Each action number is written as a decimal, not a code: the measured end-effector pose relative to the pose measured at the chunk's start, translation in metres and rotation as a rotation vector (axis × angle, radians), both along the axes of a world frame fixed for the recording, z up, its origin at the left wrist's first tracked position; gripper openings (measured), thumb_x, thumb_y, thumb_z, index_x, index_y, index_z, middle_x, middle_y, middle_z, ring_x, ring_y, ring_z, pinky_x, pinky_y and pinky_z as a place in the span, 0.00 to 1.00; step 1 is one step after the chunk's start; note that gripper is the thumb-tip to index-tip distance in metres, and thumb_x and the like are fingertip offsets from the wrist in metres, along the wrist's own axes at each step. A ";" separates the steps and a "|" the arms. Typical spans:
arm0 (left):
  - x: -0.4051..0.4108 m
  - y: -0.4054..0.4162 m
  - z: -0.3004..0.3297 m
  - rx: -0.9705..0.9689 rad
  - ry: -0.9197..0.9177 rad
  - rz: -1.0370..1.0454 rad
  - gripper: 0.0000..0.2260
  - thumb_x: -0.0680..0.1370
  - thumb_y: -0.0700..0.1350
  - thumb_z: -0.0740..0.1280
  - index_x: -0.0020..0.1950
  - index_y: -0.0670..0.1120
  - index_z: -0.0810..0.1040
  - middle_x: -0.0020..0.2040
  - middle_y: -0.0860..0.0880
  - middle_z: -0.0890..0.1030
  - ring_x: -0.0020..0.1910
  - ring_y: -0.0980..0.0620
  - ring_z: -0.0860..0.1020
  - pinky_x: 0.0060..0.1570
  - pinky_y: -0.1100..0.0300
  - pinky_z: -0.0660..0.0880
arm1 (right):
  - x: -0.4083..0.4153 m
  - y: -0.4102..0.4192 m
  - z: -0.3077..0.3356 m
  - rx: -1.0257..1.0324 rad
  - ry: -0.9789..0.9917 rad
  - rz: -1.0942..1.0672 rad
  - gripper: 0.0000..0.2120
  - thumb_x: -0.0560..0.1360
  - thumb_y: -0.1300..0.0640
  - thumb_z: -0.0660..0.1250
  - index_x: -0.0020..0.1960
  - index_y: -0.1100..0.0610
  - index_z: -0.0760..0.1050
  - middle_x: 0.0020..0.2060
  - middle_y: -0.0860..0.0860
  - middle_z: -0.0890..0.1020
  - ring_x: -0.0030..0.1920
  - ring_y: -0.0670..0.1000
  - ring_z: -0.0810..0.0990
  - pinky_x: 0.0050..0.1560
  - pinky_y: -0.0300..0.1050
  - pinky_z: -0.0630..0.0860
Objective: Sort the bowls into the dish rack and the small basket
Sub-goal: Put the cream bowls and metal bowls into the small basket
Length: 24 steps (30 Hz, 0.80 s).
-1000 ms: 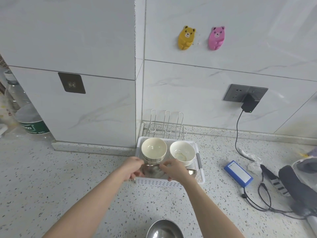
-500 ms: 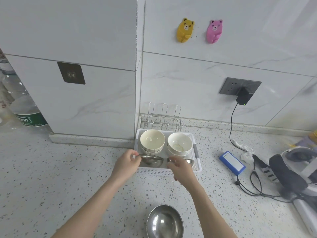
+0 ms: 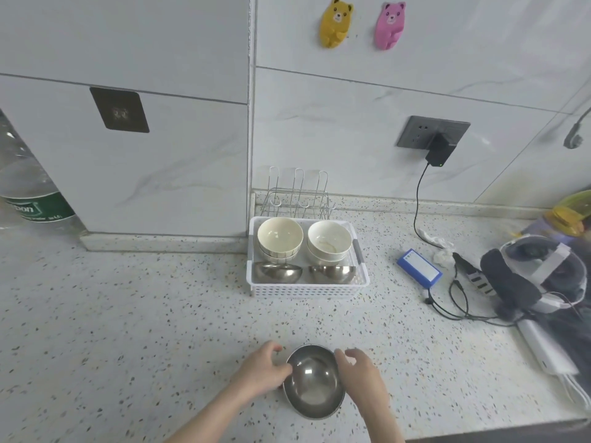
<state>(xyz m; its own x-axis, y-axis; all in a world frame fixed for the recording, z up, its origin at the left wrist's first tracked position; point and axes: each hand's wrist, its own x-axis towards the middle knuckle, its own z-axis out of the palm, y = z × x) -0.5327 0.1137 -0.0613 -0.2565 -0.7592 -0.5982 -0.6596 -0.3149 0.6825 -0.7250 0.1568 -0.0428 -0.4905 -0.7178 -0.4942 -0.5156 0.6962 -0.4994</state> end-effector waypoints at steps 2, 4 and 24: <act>-0.001 -0.002 -0.001 -0.043 -0.005 -0.026 0.20 0.74 0.52 0.65 0.65 0.52 0.73 0.50 0.61 0.76 0.39 0.64 0.78 0.41 0.62 0.77 | 0.006 0.001 0.003 0.011 -0.013 0.009 0.23 0.78 0.42 0.58 0.70 0.51 0.70 0.53 0.47 0.81 0.53 0.47 0.79 0.52 0.44 0.74; 0.000 -0.006 0.000 -0.088 0.015 -0.017 0.13 0.75 0.48 0.66 0.59 0.50 0.78 0.51 0.56 0.80 0.42 0.61 0.80 0.48 0.57 0.80 | 0.012 0.001 0.008 0.007 -0.026 0.007 0.22 0.78 0.43 0.59 0.69 0.50 0.71 0.44 0.44 0.78 0.45 0.44 0.78 0.47 0.43 0.74; 0.049 -0.117 0.084 -0.107 0.217 0.305 0.15 0.78 0.48 0.64 0.43 0.39 0.84 0.32 0.45 0.83 0.18 0.57 0.63 0.19 0.66 0.58 | 0.022 -0.097 0.069 -0.524 -0.420 0.315 0.07 0.79 0.49 0.66 0.56 0.41 0.76 0.48 0.47 0.84 0.30 0.56 0.82 0.40 0.55 0.82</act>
<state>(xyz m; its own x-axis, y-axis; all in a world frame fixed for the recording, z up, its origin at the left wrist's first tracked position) -0.4839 -0.0029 0.0228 -0.1213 -0.8753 -0.4681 -0.3835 -0.3936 0.8354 -0.7026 0.0594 0.0266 -0.0671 -0.9866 -0.1488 -0.3441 0.1628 -0.9247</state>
